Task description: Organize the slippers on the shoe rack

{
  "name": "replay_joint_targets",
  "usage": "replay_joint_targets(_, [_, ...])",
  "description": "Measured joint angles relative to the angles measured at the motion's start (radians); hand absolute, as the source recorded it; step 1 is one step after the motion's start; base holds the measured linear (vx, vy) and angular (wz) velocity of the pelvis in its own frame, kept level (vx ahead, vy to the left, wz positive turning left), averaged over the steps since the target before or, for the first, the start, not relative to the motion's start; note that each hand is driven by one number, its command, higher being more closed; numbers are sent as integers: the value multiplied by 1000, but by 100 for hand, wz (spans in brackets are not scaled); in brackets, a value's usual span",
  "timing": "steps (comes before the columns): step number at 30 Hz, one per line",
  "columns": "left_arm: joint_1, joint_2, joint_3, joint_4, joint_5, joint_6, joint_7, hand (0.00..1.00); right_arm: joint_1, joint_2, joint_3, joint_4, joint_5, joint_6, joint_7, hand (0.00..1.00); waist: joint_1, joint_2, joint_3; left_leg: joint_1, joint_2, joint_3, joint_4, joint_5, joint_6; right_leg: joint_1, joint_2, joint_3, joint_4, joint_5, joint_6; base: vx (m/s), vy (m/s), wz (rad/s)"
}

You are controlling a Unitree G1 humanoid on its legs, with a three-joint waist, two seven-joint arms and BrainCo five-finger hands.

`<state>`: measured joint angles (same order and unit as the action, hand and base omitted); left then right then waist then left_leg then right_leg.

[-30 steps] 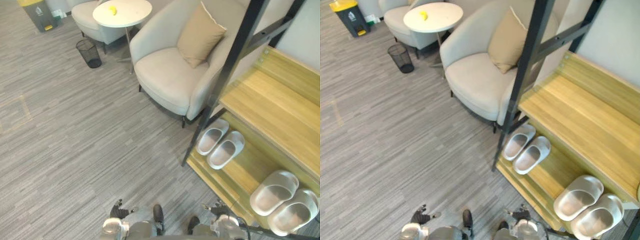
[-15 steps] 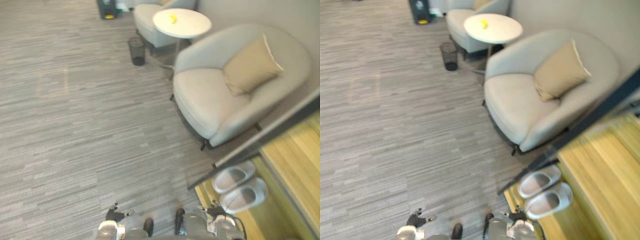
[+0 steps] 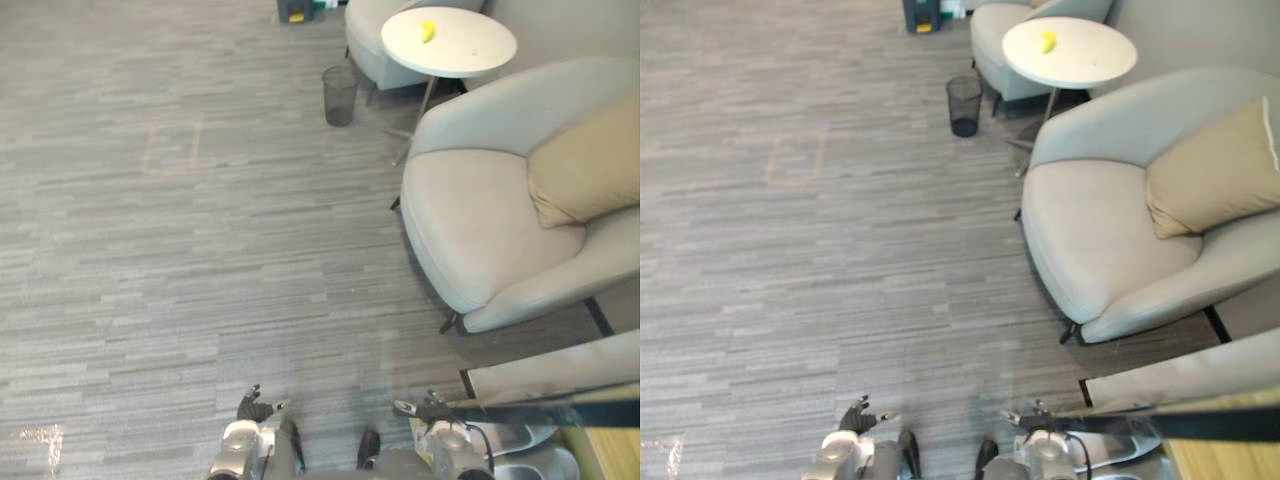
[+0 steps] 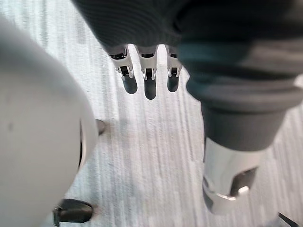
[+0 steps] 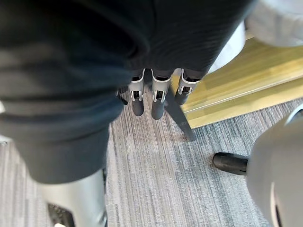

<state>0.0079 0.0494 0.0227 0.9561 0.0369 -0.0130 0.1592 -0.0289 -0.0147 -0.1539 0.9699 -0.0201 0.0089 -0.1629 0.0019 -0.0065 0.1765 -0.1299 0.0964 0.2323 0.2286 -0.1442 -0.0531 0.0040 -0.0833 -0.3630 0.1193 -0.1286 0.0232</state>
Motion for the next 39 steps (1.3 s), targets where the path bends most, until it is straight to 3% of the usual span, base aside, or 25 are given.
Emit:
replay_joint_targets(3, [16,20,-3,10,2,5,13,0,-1,21,1,-1,-1,0,2,0,-1,-9,-5,60,-25,7,-61,19,8,29,-18,11,3,2,4,83,65,1])
replay_joint_targets(6, [19,22,-2,10,2,5,13,0,-3,22,2,0,-2,0,5,0,-1,-10,-5,87,-46,4,-94,25,14,20,-46,11,66,-23,42,39,64,14])
replay_joint_targets(8, [22,16,1,8,2,2,13,0,-14,16,19,1,-6,0,6,0,-2,-17,0,116,-76,-10,-138,32,26,-33,-99,10,236,-66,78,-11,111,26])
replay_joint_targets(11, [26,16,9,2,1,2,14,0,-7,13,20,-1,-12,2,8,0,-5,-33,10,162,-101,-89,-175,35,49,-147,-150,47,514,-91,62,54,65,60])
replay_joint_targets(12, [33,27,27,-2,-3,3,17,0,-12,15,35,0,-13,1,8,0,-11,-39,7,168,-92,-118,-182,32,59,-184,-110,104,497,-139,54,95,-4,67])
replay_joint_targets(15, [44,35,40,1,-24,5,34,0,-11,15,61,5,-13,0,9,0,-12,-44,14,197,-64,-213,-198,28,54,-225,-25,138,348,-118,38,120,-65,91])
replay_joint_targets(17, [45,35,51,4,-33,5,33,0,-8,13,61,2,-13,0,8,0,-16,-48,14,200,-62,-272,-196,11,33,-226,1,173,216,-54,31,184,-167,105])
replay_joint_targets(19, [45,38,69,5,-33,4,33,0,5,13,61,4,-12,1,8,0,-17,-69,9,203,-86,-330,-170,-20,18,-228,-13,208,176,23,-4,230,-231,107])
replay_joint_targets(20, [44,19,79,4,-37,3,34,0,7,-4,58,3,-12,0,7,0,-16,-55,3,195,-69,-355,-132,-56,-1,-224,-4,181,202,0,-13,334,-229,63])
replay_joint_targets(21, [53,7,97,3,-39,0,34,0,4,-7,57,4,-12,0,7,0,-2,-21,-3,176,-40,-356,-77,-82,-26,-213,19,163,196,-23,-24,349,-198,45])
replay_joint_targets(22, [56,0,111,2,-39,0,34,0,-1,-5,55,1,-12,0,7,0,-1,-11,-4,155,-31,-350,-41,-93,-42,-211,26,154,190,-24,-24,366,-167,32])
replay_joint_targets(24, [52,-22,178,-38,-47,1,36,0,-12,15,51,-17,-11,2,3,0,0,0,16,-28,19,-246,350,-131,-99,-134,58,125,147,-27,-60,357,-166,36])
replay_joint_targets(25, [56,-28,190,-58,-51,-1,36,0,-11,18,51,-17,-11,2,3,0,6,1,20,-53,49,-200,443,-139,-99,-96,70,118,128,-31,-66,361,-137,6])
replay_joint_targets(26, [64,-27,186,-78,-52,-3,35,0,0,34,54,-19,-10,2,1,0,24,0,20,-83,92,-125,530,-156,-74,-38,81,105,103,-40,-79,283,-81,-6])
replay_joint_targets(27, [63,-26,183,-83,-52,-4,35,0,1,37,53,-20,-9,1,-1,0,29,-1,20,-93,101,-102,541,-162,-63,-19,82,102,93,-42,-81,336,-68,-6])
replay_joint_targets(30, [48,-30,184,-101,-59,-17,34,0,-7,44,36,-54,-8,-1,-7,0,40,-7,23,-173,97,-6,405,-164,-28,58,68,87,6,-42,-69,355,26,10])
replay_joint_targets(31, [40,-29,184,-102,-59,-19,34,0,-9,44,34,-53,-7,0,-10,0,41,-17,29,-207,78,20,291,-120,-1,78,51,63,-21,-47,-45,333,166,43])
replay_joint_targets(33, [35,-30,184,-101,-59,-20,34,0,-6,44,32,-46,-7,2,-13,0,47,-12,30,-219,50,36,145,-9,7,111,35,39,-39,-67,-11,400,218,44])
replay_joint_targets(34, [36,-27,183,-100,-59,-20,34,0,-15,45,31,-17,-7,1,-13,0,62,-35,27,-209,15,36,121,75,47,131,10,40,-41,-85,20,345,193,40])
replay_joint_targets(36, [35,-16,186,-100,-63,-21,34,0,-24,60,30,6,-9,2,-12,0,65,-64,21,-210,-35,22,129,30,79,135,-31,13,-14,-71,54,418,232,51])
replay_joint_targets(37, [35,-15,186,-101,-62,-21,34,0,-27,61,30,7,-10,1,-12,0,68,-64,21,-207,-40,18,132,22,82,132,-36,12,5,-72,57,405,238,45])
replay_joint_targets(38, [38,-16,182,-97,-60,-17,34,0,-31,65,30,7,-11,1,-12,0,70,-61,22,-177,-57,0,139,-10,95,94,-67,13,165,-75,64,408,251,46])
replay_joint_targets(39, [42,-15,174,-92,-59,-13,34,0,-27,67,30,7,-13,1,-11,0,62,-59,24,-123,-74,-27,127,-36,100,26,-110,26,396,-38,97,427,262,53])
